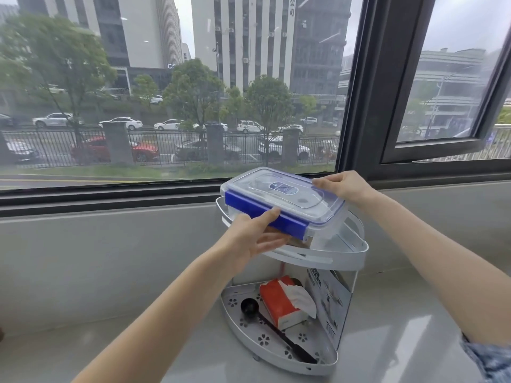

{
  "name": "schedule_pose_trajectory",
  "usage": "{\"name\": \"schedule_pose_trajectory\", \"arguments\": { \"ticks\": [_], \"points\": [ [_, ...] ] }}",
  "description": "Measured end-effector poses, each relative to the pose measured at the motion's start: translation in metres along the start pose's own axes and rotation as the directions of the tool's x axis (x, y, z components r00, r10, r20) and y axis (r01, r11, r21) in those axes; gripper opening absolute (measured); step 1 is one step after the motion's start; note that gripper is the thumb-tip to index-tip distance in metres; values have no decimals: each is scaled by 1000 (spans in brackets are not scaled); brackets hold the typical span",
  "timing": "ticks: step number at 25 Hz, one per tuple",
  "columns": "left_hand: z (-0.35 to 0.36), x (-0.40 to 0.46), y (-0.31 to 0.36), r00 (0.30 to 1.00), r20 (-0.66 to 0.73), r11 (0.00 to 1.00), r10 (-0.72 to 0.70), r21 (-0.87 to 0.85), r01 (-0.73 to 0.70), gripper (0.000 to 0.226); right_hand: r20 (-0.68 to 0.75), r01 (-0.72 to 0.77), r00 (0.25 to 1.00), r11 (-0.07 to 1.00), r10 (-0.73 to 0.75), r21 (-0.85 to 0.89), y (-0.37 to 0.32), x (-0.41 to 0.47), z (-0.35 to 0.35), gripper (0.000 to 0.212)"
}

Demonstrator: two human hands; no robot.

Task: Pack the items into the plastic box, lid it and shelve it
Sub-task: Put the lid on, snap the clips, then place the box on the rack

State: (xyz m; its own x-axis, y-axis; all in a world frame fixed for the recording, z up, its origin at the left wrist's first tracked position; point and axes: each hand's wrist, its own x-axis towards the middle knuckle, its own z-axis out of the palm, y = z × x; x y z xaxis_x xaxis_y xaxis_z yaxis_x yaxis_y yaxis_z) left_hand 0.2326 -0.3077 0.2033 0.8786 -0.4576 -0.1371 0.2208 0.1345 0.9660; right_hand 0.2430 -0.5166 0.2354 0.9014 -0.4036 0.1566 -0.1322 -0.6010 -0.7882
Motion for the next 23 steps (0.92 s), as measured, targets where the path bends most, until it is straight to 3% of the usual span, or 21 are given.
{"name": "schedule_pose_trajectory", "arguments": {
  "ticks": [8,17,21,23],
  "points": [
    [-8,-4,-2,1000,9,997,-30,78,29,16,-110,51,991,977,-75,-208,-6,-4,11,31],
    [-12,-24,13,990,59,992,-127,2,127,23,3,11,1000,956,-11,-293,-24,-22,10,31],
    [-19,-38,23,997,39,978,-62,203,53,14,35,60,998,937,-51,-345,-42,-39,5,32],
    [-22,-45,33,1000,-7,939,8,344,-5,23,60,105,994,921,-89,-375,-55,-48,1,36]
  ]
}}
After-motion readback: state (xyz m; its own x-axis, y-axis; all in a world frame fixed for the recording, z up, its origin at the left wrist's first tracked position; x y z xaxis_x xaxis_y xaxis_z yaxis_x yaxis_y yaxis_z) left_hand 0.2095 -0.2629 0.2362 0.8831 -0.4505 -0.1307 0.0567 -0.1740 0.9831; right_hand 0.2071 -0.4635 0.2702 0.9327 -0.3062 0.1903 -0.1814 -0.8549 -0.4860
